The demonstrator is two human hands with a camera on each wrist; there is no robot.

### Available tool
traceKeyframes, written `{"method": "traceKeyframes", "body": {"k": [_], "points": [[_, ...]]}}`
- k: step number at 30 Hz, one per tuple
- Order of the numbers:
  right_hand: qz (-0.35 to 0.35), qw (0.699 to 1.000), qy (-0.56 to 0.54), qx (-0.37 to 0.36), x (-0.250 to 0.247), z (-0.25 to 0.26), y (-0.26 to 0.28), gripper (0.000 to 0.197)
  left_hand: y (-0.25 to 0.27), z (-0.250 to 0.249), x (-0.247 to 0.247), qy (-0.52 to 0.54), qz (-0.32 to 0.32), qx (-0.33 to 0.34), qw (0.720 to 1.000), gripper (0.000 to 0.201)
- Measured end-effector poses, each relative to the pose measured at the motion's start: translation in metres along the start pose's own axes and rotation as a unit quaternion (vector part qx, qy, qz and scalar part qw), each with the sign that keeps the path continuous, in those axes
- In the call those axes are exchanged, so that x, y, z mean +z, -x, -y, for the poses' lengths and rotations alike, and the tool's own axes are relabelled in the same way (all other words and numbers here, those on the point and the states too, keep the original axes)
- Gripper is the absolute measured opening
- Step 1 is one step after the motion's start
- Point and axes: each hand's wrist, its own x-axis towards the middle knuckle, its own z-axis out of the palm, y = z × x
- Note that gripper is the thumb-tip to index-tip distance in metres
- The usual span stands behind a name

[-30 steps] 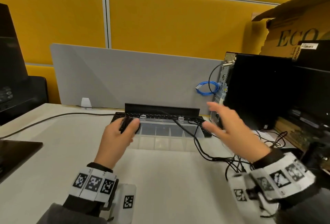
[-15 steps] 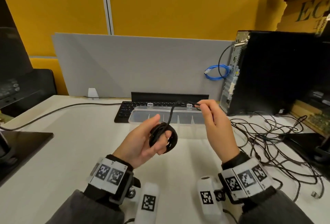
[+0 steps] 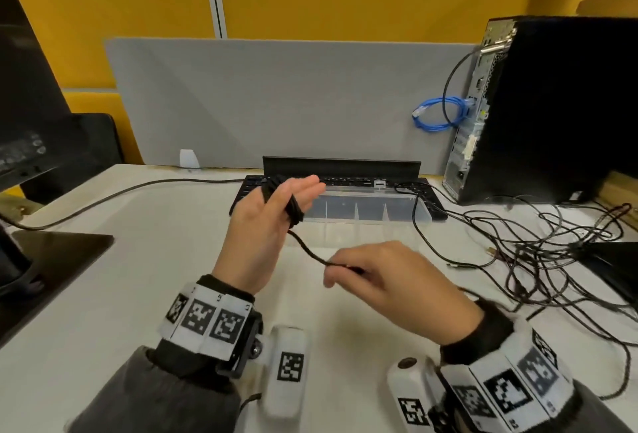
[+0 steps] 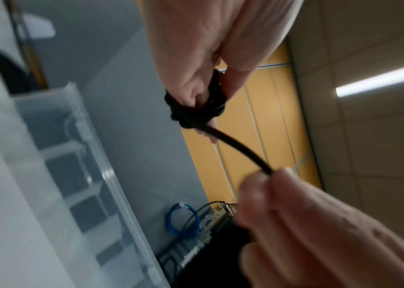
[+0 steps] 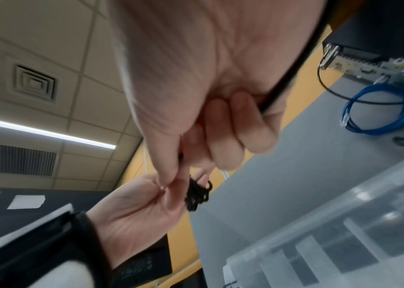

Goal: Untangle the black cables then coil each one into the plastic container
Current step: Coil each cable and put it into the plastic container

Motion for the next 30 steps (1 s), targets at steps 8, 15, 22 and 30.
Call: {"method": "traceKeyframes", "body": {"k": [8, 15, 22, 30], "points": [[-0.282, 0.934, 0.212, -0.06, -0.033, -0.017, 0.004, 0.031, 0.017, -0.002, 0.013, -0.197, 0.282, -0.157, 0.926, 0.06], [0.005, 0.988, 0.13, 0.087, -0.078, -0.056, -0.001, 0.037, 0.011, -0.016, -0.004, 0.092, 0.117, -0.121, 0.981, 0.053], [-0.002, 0.985, 0.127, 0.115, -0.111, -0.076, 0.026, 0.018, 0.002, -0.024, -0.02, 0.156, -0.07, -0.073, 0.983, 0.058], [-0.276, 0.953, 0.029, 0.121, -0.135, -0.075, 0.043, 0.009, -0.004, -0.022, -0.038, 0.146, -0.16, -0.052, 0.975, 0.043]]}}
